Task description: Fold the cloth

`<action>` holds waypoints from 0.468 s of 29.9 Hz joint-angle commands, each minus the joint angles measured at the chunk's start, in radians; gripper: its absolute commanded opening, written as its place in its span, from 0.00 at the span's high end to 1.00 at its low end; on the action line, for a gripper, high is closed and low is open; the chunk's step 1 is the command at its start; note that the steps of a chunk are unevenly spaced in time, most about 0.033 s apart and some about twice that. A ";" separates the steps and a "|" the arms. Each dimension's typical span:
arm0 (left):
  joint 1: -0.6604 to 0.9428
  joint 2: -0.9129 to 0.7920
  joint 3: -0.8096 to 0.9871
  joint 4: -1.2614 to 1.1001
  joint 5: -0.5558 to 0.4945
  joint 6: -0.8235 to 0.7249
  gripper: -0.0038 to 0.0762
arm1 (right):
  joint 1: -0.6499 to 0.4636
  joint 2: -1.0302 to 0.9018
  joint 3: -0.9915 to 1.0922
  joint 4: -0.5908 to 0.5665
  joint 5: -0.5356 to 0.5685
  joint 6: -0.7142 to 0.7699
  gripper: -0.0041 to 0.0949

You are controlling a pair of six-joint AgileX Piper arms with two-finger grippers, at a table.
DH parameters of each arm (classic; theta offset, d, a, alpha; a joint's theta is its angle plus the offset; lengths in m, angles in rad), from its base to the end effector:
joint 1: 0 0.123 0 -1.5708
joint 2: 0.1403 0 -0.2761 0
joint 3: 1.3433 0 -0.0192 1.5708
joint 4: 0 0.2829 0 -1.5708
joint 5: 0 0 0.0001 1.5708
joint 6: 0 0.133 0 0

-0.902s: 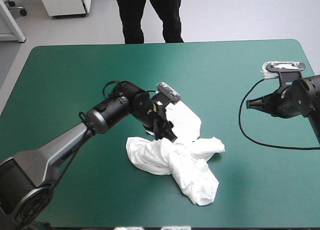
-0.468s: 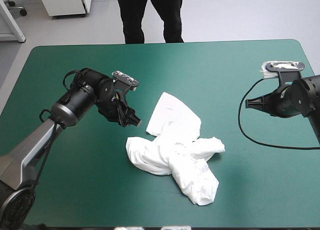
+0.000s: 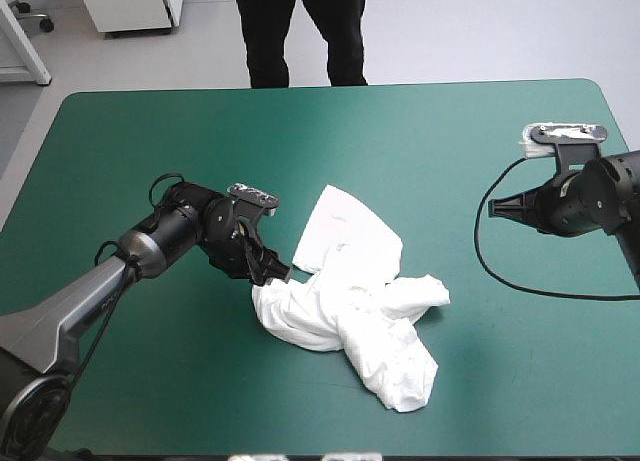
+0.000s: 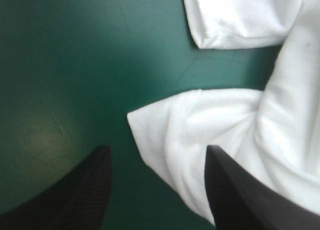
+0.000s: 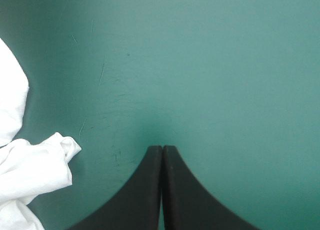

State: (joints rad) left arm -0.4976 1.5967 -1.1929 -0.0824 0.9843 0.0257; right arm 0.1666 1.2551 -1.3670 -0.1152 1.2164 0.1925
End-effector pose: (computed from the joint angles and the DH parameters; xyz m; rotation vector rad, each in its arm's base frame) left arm 0.3085 -0.1779 0.1976 0.6968 2.8050 -0.1969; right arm 0.2933 0.0348 0.3573 0.0214 2.5767 -0.0208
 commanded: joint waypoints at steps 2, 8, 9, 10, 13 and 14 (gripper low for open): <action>0.001 0.021 -0.020 -0.004 -0.046 -0.009 0.45 | -0.007 -0.018 -0.024 -0.006 -0.036 -0.002 0.96; 0.001 0.089 -0.020 -0.004 -0.053 -0.009 0.45 | -0.007 -0.018 -0.024 -0.007 -0.036 -0.002 0.96; 0.001 0.098 -0.020 -0.004 -0.055 -0.009 0.45 | -0.007 -0.018 -0.024 -0.007 -0.036 -0.002 0.96; 0.001 0.106 -0.020 -0.004 -0.060 -0.009 0.45 | -0.007 -0.018 -0.024 -0.007 -0.036 -0.002 0.96; 0.001 0.130 -0.020 -0.008 -0.062 -0.007 0.45 | -0.007 -0.018 -0.024 -0.007 -0.036 -0.004 0.96; 0.001 0.136 -0.020 -0.012 -0.062 -0.005 0.45 | -0.007 -0.018 -0.024 -0.007 -0.036 -0.004 0.96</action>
State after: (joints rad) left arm -0.4976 1.7425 -1.1928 -0.0794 0.9425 0.0239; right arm 0.1666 1.2551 -1.3670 -0.1152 1.2164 0.1925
